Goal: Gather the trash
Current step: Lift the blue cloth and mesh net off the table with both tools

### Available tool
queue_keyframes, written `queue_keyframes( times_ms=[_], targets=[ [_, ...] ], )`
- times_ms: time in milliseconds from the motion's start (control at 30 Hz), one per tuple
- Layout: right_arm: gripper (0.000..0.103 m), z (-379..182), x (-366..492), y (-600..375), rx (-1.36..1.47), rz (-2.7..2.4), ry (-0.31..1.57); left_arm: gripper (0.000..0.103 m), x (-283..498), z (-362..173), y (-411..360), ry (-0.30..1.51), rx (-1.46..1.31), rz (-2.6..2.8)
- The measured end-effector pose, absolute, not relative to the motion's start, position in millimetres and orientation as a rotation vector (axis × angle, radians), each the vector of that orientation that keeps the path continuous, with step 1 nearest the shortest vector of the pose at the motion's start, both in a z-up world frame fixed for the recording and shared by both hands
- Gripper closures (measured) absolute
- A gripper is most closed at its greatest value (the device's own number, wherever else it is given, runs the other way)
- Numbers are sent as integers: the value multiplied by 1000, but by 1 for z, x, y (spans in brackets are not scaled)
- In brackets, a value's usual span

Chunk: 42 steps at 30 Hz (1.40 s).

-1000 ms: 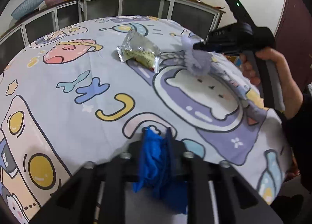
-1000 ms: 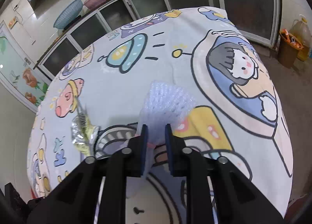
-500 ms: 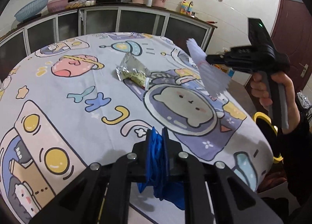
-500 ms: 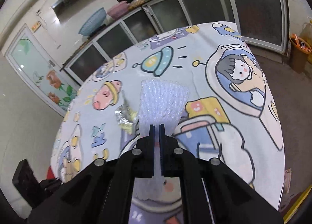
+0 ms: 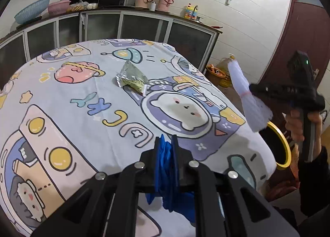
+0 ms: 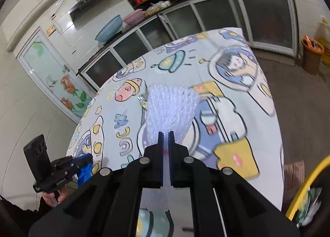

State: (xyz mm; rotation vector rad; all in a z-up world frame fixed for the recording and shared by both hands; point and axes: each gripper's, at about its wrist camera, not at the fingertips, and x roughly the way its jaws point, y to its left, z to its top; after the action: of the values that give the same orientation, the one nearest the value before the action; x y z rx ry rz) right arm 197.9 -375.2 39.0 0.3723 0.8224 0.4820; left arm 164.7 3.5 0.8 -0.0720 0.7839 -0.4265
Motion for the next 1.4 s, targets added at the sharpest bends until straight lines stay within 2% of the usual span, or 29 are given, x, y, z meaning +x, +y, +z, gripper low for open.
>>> queue_keyframes(
  times_ms=[367, 1400],
  targets=[
    [98, 22, 179, -386, 433, 493, 827, 94, 169, -2, 6, 789, -98, -474],
    [98, 4, 235, -324, 382, 548, 914, 94, 212, -35, 63, 838, -187, -458]
  ],
)
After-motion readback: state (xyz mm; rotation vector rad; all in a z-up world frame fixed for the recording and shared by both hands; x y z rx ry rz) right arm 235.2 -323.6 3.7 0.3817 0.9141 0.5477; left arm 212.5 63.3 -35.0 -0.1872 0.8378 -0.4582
